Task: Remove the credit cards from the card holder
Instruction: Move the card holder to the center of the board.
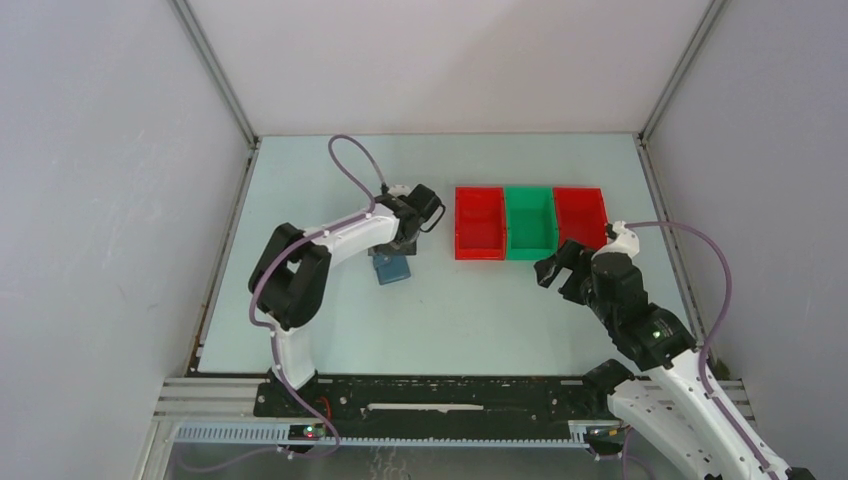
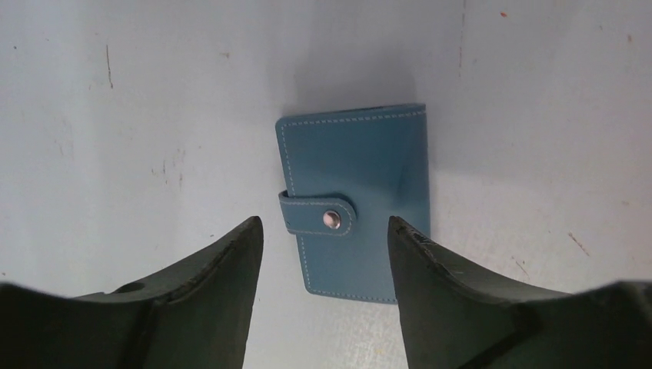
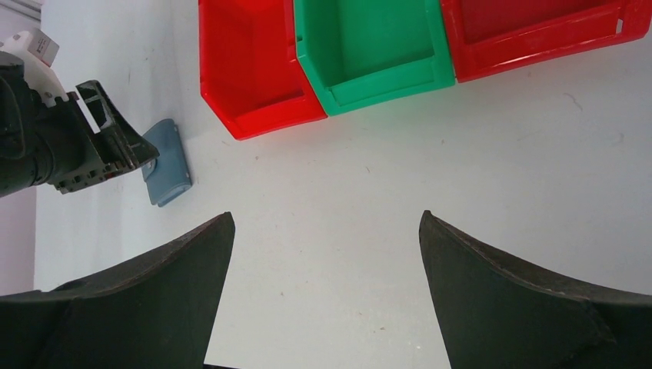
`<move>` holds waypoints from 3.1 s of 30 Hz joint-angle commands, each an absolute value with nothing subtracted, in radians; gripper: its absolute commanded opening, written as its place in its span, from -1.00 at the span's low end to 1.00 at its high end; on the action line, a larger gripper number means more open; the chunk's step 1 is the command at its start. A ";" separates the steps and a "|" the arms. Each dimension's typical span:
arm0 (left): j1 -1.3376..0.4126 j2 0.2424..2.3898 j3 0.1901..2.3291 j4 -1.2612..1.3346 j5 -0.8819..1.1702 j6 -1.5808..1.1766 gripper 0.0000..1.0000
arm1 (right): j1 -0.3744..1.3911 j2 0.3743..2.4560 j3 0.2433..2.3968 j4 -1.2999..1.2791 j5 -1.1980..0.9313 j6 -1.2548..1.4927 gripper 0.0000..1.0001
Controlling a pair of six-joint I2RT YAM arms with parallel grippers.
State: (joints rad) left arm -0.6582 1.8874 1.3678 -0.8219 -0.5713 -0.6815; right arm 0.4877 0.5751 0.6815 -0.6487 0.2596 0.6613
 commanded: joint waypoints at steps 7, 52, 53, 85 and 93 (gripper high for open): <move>-0.612 1.941 1.346 -0.770 -0.516 -0.700 0.18 | 0.490 0.590 0.685 -0.628 0.262 0.683 0.99; -0.685 1.713 1.148 -0.782 -0.566 -0.716 -0.06 | 0.494 0.625 0.683 -0.614 0.243 0.709 0.97; -0.687 1.706 1.145 -0.785 -0.566 -0.714 -0.06 | 0.494 0.623 0.681 -0.613 0.243 0.712 0.96; -0.653 1.841 1.090 -0.681 -0.471 -0.601 -0.34 | 0.495 0.581 0.663 -0.620 0.234 0.730 0.95; -0.619 1.865 1.046 -0.622 -0.446 -0.592 -0.70 | 0.495 0.580 0.662 -0.625 0.238 0.734 0.95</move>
